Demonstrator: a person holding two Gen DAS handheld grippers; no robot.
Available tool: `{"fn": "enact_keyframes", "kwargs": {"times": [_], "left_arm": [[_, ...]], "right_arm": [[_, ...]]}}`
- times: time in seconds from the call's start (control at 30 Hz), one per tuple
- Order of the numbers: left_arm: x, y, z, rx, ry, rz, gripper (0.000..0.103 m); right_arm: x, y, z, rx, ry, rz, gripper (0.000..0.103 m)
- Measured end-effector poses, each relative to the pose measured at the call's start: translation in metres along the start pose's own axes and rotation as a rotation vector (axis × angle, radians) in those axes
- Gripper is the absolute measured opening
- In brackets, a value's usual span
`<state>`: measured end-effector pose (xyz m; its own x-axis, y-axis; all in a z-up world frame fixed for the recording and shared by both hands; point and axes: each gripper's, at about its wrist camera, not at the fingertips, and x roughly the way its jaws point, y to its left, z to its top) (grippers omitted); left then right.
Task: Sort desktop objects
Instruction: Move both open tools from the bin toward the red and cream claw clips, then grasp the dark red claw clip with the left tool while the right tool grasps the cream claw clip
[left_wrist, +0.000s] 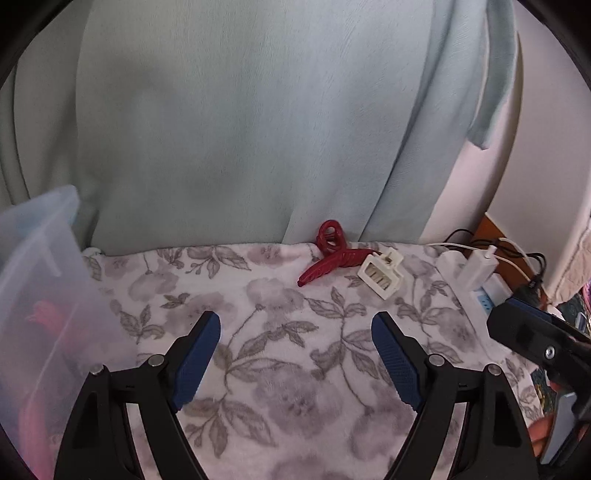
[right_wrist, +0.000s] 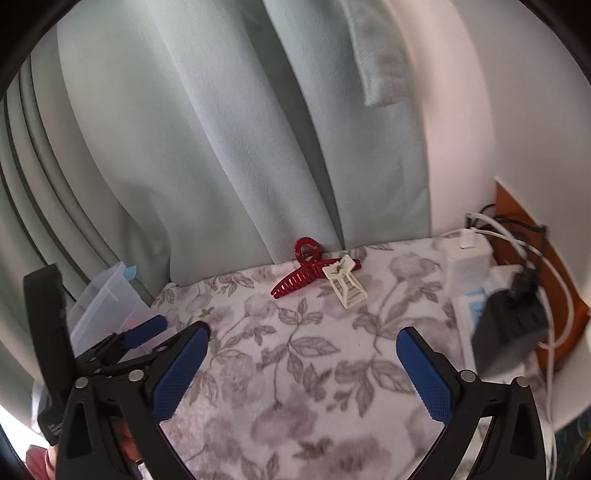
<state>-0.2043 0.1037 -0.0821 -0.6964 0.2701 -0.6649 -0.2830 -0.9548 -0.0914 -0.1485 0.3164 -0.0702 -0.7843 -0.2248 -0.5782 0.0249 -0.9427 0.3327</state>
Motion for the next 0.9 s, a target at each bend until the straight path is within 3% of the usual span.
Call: {"fn": "enact_keyframes", "kwargs": {"times": [0.47, 0.67, 0.9], "left_arm": [[0.077, 0.002, 0.017, 0.050, -0.013, -0.033, 0.084], [0.100, 0.000, 0.020, 0.079, 0.026, -0.058, 0.084], [0.115, -0.011, 0.025, 0.149, 0.083, -0.074, 0.070]], "right_arm": [[0.069, -0.011, 0.019, -0.054, 0.070, -0.103, 0.103], [0.097, -0.023, 0.021, -0.043, 0.097, -0.140, 0.103], [0.111, -0.034, 0.022, -0.007, 0.121, -0.151, 0.098]]}}
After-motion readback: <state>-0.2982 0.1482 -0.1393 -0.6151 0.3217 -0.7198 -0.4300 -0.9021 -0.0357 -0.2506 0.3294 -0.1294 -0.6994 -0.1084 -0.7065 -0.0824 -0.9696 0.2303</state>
